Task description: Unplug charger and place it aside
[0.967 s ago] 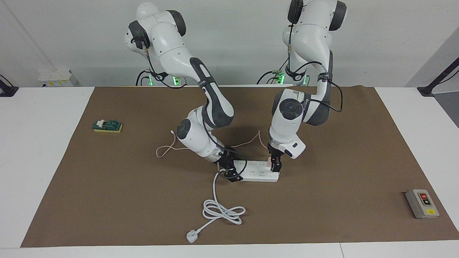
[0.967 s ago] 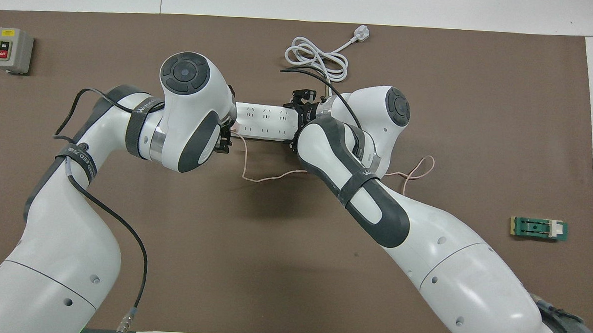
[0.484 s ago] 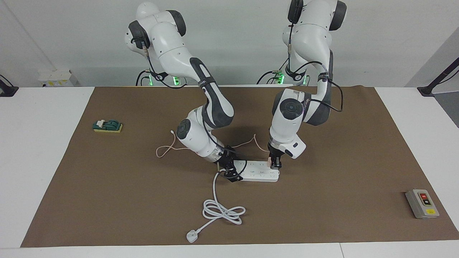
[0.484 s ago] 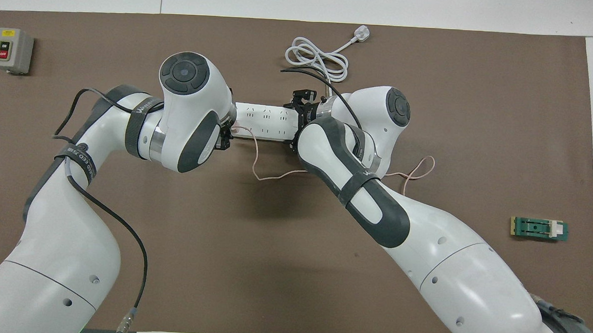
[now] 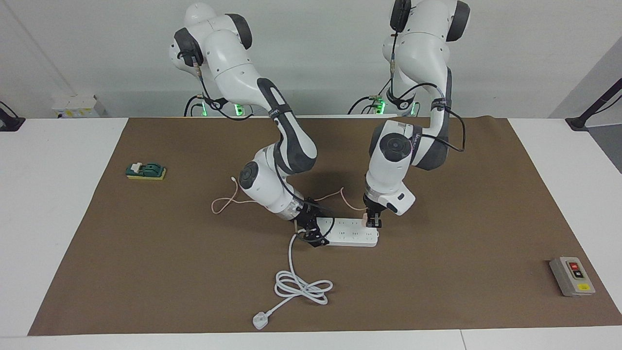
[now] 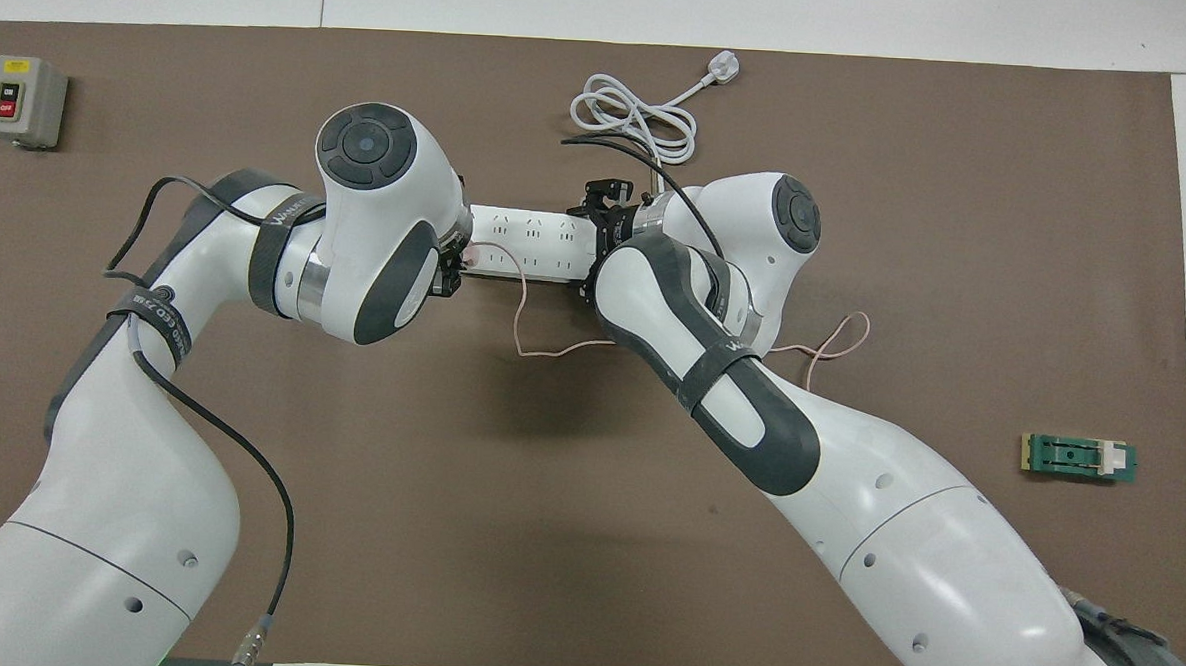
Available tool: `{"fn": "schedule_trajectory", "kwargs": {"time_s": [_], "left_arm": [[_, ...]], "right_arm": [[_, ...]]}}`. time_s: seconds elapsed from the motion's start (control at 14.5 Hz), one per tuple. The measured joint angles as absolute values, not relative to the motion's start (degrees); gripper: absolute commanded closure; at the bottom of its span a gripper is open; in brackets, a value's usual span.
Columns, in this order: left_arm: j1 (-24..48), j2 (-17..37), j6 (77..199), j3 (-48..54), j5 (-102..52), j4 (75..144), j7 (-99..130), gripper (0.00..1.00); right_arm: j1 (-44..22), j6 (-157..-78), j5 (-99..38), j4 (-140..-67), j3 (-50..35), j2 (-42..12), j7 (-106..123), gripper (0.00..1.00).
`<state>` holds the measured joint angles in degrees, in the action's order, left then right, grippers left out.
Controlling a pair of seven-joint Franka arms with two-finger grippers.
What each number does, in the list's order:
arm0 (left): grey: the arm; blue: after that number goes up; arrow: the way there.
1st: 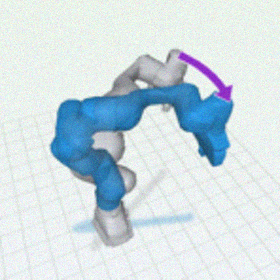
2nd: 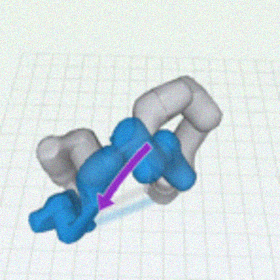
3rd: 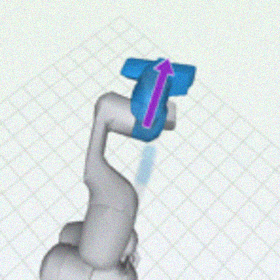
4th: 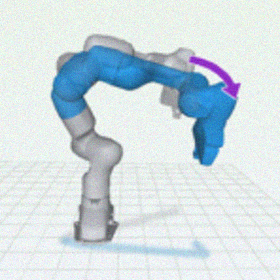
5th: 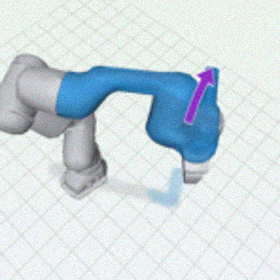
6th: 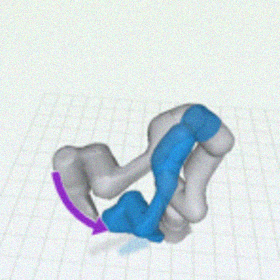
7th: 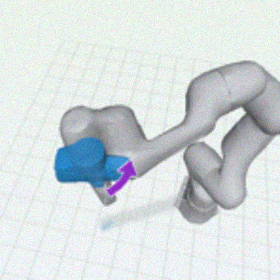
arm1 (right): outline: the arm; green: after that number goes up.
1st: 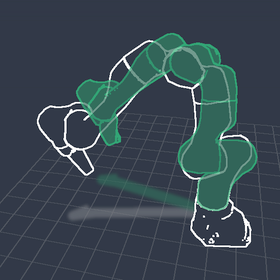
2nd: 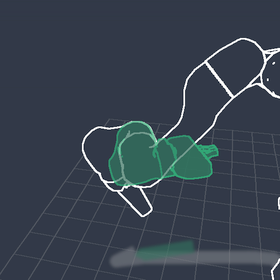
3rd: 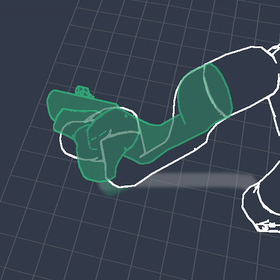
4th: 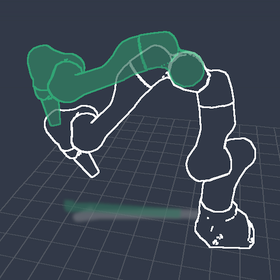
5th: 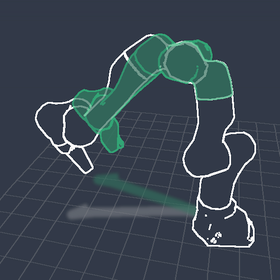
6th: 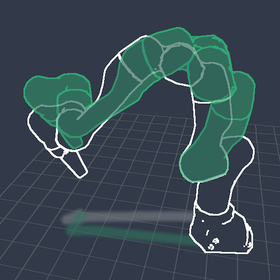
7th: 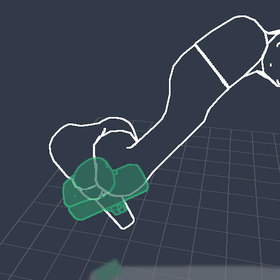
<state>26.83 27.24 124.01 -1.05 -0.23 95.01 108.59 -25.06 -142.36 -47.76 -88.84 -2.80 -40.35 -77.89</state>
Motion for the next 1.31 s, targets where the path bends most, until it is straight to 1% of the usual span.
{"fn": "schedule_trajectory", "kwargs": {"time_s": [0.76,0.83,0.9,1.04,1.11,1.24,1.31], "left_arm": [[26.8,27.2,123.1,-1.1,-0.4,94.4,109.3,1.0],[26.7,27.1,120.3,-1.1,-0.6,92.6,108.9,1.0],[26.3,26.3,114.2,-1.4,-0.6,89.2,107.9,1.0],[24.6,23.0,102.5,-1.7,-0.6,82.8,105.4,1.0],[23.9,21.3,100.8,-1.8,-0.7,81.8,104.6,1.0],[23.6,19.4,101.9,-1.8,-0.7,83.4,104.0,1.0],[23.6,19.3,102.9,-1.7,-0.8,84.5,103.6,1.0]], "right_arm": [[-25.1,-142.4,-47.8,-88.8,-2.8,-40.4,-77.8,1.0],[-25.1,-142.4,-47.8,-88.8,-2.8,-40.3,-77.8,1.0],[-25.1,-142.4,-47.9,-88.8,-2.8,-40.4,-77.8,1.0],[-25.1,-142.4,-47.9,-88.9,-2.8,-40.4,-77.7,1.0],[-25.1,-142.4,-47.9,-88.9,-2.8,-40.4,-77.7,1.0],[-25.1,-142.4,-47.9,-88.9,-2.8,-40.4,-77.7,1.0],[-25.0,-142.4,-47.9,-88.9,-2.8,-40.4,-77.6,0.84]]}}
